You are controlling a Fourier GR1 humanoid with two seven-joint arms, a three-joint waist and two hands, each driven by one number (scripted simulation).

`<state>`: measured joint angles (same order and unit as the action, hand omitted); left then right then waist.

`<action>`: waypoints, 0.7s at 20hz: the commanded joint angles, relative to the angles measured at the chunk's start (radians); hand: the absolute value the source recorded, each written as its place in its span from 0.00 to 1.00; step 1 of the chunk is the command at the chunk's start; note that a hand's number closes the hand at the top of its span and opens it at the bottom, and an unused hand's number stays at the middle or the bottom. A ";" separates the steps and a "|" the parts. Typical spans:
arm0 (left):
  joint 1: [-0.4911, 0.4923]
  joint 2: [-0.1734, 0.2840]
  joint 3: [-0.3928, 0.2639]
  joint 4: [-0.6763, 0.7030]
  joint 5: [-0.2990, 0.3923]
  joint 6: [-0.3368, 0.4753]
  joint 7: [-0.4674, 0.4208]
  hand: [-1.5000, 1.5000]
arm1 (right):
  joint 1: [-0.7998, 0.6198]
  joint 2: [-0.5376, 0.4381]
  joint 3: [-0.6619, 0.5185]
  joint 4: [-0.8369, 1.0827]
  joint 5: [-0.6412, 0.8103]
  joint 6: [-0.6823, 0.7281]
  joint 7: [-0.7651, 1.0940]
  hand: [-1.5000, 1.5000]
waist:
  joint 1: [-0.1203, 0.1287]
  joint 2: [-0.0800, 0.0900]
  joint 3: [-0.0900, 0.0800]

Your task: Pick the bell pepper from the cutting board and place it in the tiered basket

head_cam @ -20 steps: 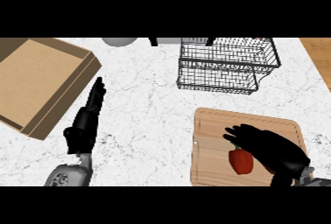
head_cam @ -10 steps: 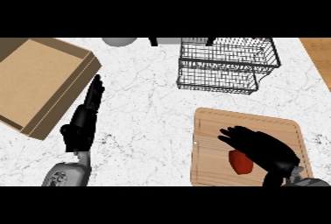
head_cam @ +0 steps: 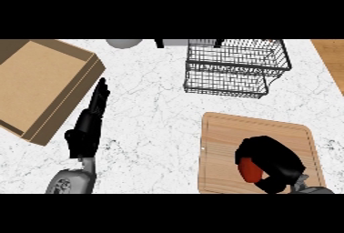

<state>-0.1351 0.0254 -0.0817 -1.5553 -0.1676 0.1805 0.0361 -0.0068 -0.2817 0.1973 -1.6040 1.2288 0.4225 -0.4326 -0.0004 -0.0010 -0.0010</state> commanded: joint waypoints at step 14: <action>-0.038 -0.011 -0.004 0.009 -0.002 -0.013 0.027 0.50 | -0.128 0.278 0.053 0.099 0.305 0.022 0.825 1.00 | 0.019 0.001 -0.002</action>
<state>-0.1605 0.0252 -0.0732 -1.5474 -0.1656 0.1669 0.0513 -0.0947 -0.0637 0.2284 -1.5159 1.4885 0.3971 0.1064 0.0073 -0.0039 -0.0124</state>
